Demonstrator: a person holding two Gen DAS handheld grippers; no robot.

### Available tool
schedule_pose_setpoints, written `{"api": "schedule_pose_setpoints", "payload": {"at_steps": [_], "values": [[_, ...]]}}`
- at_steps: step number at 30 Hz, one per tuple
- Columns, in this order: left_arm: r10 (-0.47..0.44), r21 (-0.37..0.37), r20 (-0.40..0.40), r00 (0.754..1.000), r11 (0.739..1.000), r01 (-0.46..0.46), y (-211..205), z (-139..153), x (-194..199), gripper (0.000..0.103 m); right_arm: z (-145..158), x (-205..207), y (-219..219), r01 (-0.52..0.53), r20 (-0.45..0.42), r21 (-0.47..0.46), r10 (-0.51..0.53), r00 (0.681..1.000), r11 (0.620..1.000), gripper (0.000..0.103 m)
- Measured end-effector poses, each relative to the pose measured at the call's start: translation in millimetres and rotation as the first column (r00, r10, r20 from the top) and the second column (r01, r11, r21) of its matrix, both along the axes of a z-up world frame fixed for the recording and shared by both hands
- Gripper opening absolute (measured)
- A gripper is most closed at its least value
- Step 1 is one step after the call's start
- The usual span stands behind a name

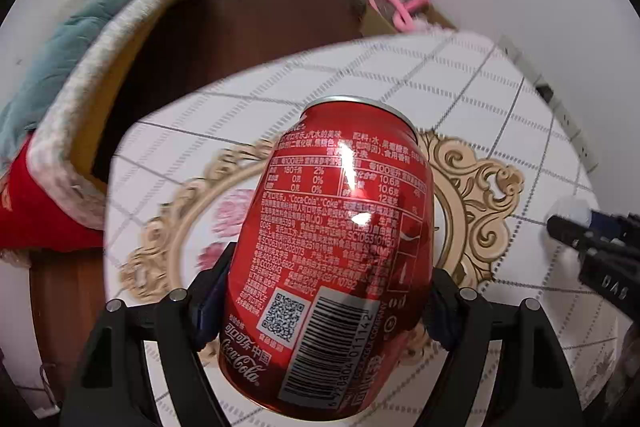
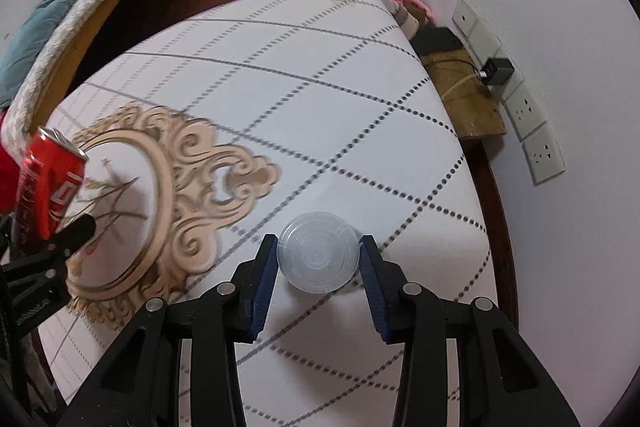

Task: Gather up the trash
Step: 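Carry the can and lid over the white bin and open both tools to drop them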

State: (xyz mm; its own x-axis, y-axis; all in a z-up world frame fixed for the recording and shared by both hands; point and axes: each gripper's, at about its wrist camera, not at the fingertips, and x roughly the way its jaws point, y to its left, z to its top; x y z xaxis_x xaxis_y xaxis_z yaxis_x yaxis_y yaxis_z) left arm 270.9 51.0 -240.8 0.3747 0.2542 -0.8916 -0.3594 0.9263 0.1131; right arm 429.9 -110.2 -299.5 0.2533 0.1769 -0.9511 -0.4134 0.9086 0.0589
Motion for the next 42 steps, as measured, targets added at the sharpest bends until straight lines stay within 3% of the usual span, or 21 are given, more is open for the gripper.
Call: {"api": "schedule_pose_setpoints", "payload": {"at_steps": [4,11,16,23,27,31,36,38,42], "values": [[0.054,0.030,0.086,0.995,0.998,-0.057,8.5,40.9,-32.6,0.077,23.0,-27.1,3.7,-0.037,0.049,0.043,0.035,0.998,0.998,0.043],[0.150,0.022,0.192,0.970,0.987,-0.157,38.8,113.3,-110.6,0.077,93.6,-94.4,21.5,-0.153,0.156,0.132,0.132,0.979,0.979,0.043],[0.233,0.026,0.232,0.945,0.969,-0.245,60.5,137.1,-175.6,0.077,141.6,-151.6,48.6,-0.254,0.165,0.229,0.219,0.962,0.940,0.043],[0.391,0.019,0.246,0.887,0.913,-0.407,125.4,150.4,-282.2,0.077,182.7,-246.9,126.6,-0.431,0.179,0.301,0.394,0.901,0.851,0.043],[0.498,-0.027,0.245,0.832,0.861,-0.508,175.3,137.4,-340.0,0.077,182.7,-306.9,193.6,-0.532,0.157,0.319,0.510,0.846,0.784,0.043],[0.603,-0.094,0.202,0.772,0.796,-0.598,233.4,107.1,-396.8,0.077,158.7,-355.2,261.2,-0.600,0.109,0.304,0.598,0.794,0.740,0.043],[0.685,-0.178,0.084,0.724,0.725,-0.665,303.7,34.7,-441.7,0.077,97.1,-405.5,350.0,-0.667,0.023,0.243,0.684,0.730,0.704,0.043],[0.710,-0.210,0.032,0.703,0.693,-0.690,329.6,0.3,-455.6,0.077,68.6,-418.0,377.5,-0.679,-0.016,0.221,0.699,0.715,0.700,0.043],[0.727,-0.265,-0.036,0.685,0.654,-0.708,359.1,-53.3,-460.1,0.077,4.5,-437.7,429.1,-0.695,-0.108,0.160,0.712,0.694,0.701,0.043]]}}
